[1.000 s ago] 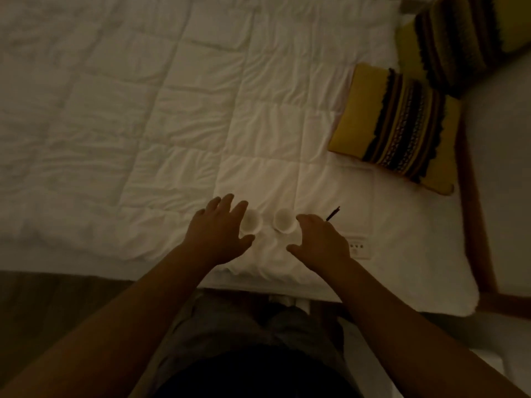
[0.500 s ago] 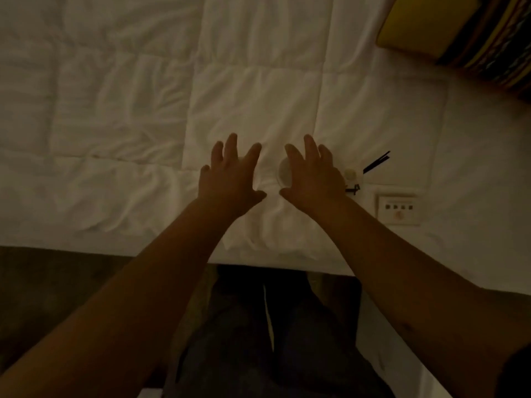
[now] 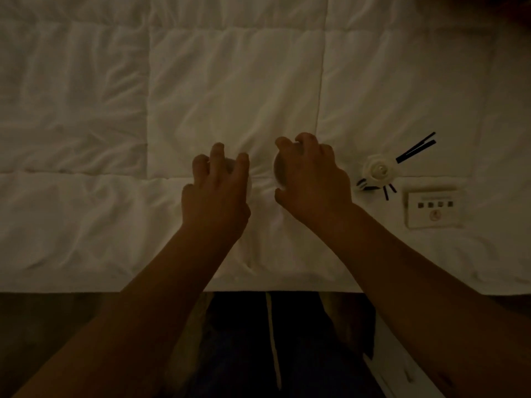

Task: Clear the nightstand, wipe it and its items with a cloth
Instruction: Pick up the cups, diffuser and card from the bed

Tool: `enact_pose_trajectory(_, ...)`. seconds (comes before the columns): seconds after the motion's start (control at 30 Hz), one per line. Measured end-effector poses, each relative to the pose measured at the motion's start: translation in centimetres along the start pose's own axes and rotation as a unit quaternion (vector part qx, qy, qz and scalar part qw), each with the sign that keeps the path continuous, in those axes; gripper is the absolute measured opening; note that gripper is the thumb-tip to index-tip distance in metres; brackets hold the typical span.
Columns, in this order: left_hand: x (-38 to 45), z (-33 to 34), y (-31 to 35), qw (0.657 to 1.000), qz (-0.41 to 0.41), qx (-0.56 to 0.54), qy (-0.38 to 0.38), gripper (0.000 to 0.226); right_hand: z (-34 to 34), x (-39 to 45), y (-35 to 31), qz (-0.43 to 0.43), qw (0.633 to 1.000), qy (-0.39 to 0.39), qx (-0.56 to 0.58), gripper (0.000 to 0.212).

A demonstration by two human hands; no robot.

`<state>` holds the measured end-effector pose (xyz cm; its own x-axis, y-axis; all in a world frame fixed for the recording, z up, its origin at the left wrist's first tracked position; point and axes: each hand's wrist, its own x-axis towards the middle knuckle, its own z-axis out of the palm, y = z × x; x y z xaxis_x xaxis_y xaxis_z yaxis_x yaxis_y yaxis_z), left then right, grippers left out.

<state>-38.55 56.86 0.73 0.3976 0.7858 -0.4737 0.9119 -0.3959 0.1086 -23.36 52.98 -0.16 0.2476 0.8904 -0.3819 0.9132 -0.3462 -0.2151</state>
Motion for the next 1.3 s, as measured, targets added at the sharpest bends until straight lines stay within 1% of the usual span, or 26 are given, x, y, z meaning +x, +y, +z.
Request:
enact_pose_trajectory(0.13, -0.4, 0.0, -0.2, 1.000, -0.010, 0.006, 0.006, 0.091, -0.2, -1.2, -0.1, -0.016, 1.000, -0.014, 0.012, 0.085)
enact_pose_trajectory(0.23, -0.6, -0.2, -0.5, 1.000, 0.002, -0.010, 0.024, 0.082, -0.5, -2.0, -0.2, -0.018, 1.000, -0.009, 0.016, 0.084)
enact_pose_trajectory(0.3, -0.6, -0.6, -0.9, 0.999, 0.014, -0.016, 0.032, 0.078, -0.7, -2.4, -0.3, -0.009, 1.000, 0.000, 0.015, 0.083)
enact_pose_trajectory(0.4, -0.4, -1.3, -1.2, 0.998, 0.036, -0.023, 0.041, 0.080, -1.0, -3.4, -0.4, 0.013, 0.999, 0.016, 0.025, 0.083)
enact_pose_trajectory(0.47, -0.3, -2.0, -0.9, 0.997, 0.064, -0.020, 0.043, 0.081, -1.2, -4.3, -0.4, 0.033, 0.998, 0.023, 0.038, 0.083)
enact_pose_trajectory(0.6, -0.2, -3.6, 1.2, 0.989, 0.145, 0.006, 0.033, 0.079, -1.6, -6.6, 0.1, 0.084, 0.994, 0.039, 0.065, 0.084)
enact_pose_trajectory(0.7, -0.4, -4.4, 3.3, 0.977, 0.208, 0.035, 0.023, 0.081, -1.6, -8.5, 0.9, 0.124, 0.987, 0.052, 0.088, 0.085)
enact_pose_trajectory(0.8, -1.3, -4.7, 6.5, 0.958, 0.279, 0.073, 0.010, 0.081, -1.6, -11.4, 2.4, 0.170, 0.977, 0.055, 0.119, 0.085)
enact_pose_trajectory(0.87, -1.6, -4.9, 7.0, 0.956, 0.286, 0.073, 0.001, 0.081, -1.2, -12.1, 2.5, 0.178, 0.975, 0.044, 0.126, 0.085)
enact_pose_trajectory(0.93, -3.2, -4.6, 10.0, 0.937, 0.338, 0.091, -0.006, 0.081, -1.3, -15.2, 4.6, 0.221, 0.962, 0.057, 0.149, 0.085)
enact_pose_trajectory(1.07, -6.0, -3.5, 15.6, 0.910, 0.396, 0.120, -0.009, 0.080, -1.1, -20.5, 8.8, 0.288, 0.938, 0.077, 0.180, 0.087)
enact_pose_trajectory(1.13, -7.9, -2.6, 19.5, 0.893, 0.429, 0.133, -0.022, 0.077, -0.9, -23.8, 11.8, 0.329, 0.922, 0.080, 0.188, 0.089)
enact_pose_trajectory(1.3, -12.2, 0.5, 29.5, 0.839, 0.525, 0.141, -0.028, 0.074, -0.1, -32.8, 19.3, 0.417, 0.877, 0.116, 0.210, 0.085)
